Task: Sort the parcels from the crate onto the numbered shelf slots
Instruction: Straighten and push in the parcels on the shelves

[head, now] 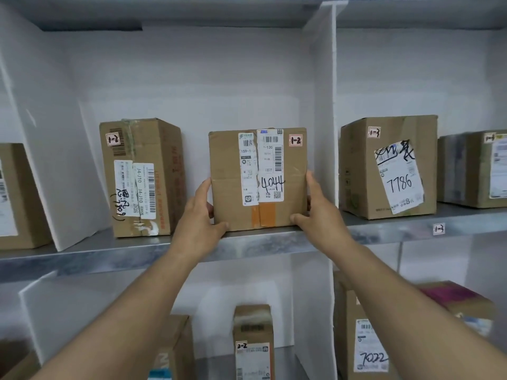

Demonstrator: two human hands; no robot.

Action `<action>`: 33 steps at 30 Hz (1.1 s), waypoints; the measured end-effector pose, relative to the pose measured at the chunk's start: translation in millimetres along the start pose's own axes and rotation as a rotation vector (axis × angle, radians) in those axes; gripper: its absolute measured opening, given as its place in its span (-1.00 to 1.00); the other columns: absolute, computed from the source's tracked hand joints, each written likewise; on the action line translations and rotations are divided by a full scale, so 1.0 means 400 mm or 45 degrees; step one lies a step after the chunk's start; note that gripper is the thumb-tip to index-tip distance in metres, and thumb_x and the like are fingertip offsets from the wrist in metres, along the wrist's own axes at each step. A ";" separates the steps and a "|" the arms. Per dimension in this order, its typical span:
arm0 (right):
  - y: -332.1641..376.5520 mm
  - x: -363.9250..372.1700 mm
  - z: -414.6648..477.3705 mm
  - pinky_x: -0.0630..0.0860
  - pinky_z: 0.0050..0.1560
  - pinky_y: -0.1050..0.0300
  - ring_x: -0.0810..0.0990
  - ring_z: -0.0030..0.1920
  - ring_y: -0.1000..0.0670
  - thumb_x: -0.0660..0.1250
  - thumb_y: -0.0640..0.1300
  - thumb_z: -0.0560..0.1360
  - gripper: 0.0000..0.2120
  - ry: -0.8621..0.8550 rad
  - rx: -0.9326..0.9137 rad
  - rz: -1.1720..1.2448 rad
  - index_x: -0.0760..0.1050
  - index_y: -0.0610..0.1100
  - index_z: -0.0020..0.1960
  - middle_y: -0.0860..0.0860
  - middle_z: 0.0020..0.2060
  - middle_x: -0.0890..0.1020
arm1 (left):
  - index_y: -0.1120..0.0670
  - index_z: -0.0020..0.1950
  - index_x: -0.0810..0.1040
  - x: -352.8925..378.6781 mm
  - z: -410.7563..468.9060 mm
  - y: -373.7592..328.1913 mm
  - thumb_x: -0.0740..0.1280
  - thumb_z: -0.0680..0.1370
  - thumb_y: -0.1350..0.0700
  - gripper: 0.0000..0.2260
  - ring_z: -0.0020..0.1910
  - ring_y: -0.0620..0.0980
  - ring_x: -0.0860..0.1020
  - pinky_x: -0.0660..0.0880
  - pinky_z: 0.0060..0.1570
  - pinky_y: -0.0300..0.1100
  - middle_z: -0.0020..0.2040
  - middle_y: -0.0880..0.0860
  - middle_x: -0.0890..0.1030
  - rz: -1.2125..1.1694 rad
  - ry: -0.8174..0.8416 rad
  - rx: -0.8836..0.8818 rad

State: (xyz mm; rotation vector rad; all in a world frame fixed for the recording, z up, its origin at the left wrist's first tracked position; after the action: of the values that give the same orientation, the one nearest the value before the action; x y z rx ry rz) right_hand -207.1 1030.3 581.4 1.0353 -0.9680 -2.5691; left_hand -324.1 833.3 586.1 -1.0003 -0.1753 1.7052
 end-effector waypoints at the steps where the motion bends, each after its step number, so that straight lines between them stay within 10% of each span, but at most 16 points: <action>1: -0.001 0.000 0.003 0.45 0.26 -0.07 0.51 0.22 -0.09 0.36 -0.20 0.52 -0.08 0.001 -0.006 -0.006 -0.24 0.17 0.54 -0.03 0.37 0.43 | -0.13 0.55 0.02 0.000 -0.001 -0.001 0.47 0.43 0.23 -0.13 -0.03 -0.07 0.43 0.35 -0.02 -0.20 0.05 0.04 0.42 -0.002 0.004 0.001; 13: 0.002 -0.015 -0.044 0.36 0.32 -0.04 0.33 0.39 -0.04 0.41 -0.11 0.49 -0.06 -0.065 -0.158 -0.054 -0.23 0.09 0.55 -0.02 0.44 0.22 | 0.00 0.51 0.12 -0.038 -0.038 0.005 0.52 0.40 0.16 -0.19 0.17 -0.06 0.44 0.44 0.22 -0.11 0.28 0.03 0.38 -0.246 -0.092 -0.052; 18: 0.103 -0.018 -0.122 0.39 0.22 0.09 0.40 0.25 -0.03 0.40 -0.14 0.48 -0.28 -0.256 -0.448 -0.087 0.11 -0.04 0.53 -0.05 0.29 0.35 | 0.01 0.40 0.29 -0.150 -0.113 0.019 0.48 0.45 0.14 -0.41 0.18 -0.12 0.43 0.40 0.11 -0.28 0.25 -0.04 0.40 -0.169 -0.261 0.070; 24: 0.277 0.120 -0.129 0.40 0.29 0.06 0.46 0.22 0.01 0.43 -0.11 0.47 -0.47 0.009 -0.462 0.121 0.37 -0.10 0.40 -0.01 0.24 0.40 | 0.10 0.42 0.32 -0.313 -0.102 0.144 0.48 0.45 0.12 -0.41 0.24 -0.03 0.42 0.38 0.26 -0.11 0.29 0.07 0.39 -0.017 -0.425 0.018; 33: 0.390 0.368 -0.021 0.42 0.29 0.06 0.46 0.28 0.00 0.45 -0.01 0.45 -0.33 0.205 -0.208 0.072 0.28 -0.13 0.46 -0.06 0.34 0.41 | 0.07 0.56 0.05 -0.350 0.015 0.305 0.50 0.43 0.08 -0.15 0.39 0.03 0.35 0.33 0.38 0.02 0.49 0.09 0.26 -0.122 -0.049 -0.177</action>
State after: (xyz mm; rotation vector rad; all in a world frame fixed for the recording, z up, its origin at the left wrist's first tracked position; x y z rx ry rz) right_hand -317.0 846.8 597.4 1.1312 -0.7231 -2.4286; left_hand -409.9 668.8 594.2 -1.0448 -0.3658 1.6429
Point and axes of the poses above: each hand's wrist, its own z-axis towards the middle knuckle, its own x-axis out of the palm, y = z × x, the point moved 5 cm from there along z, towards the middle knuckle
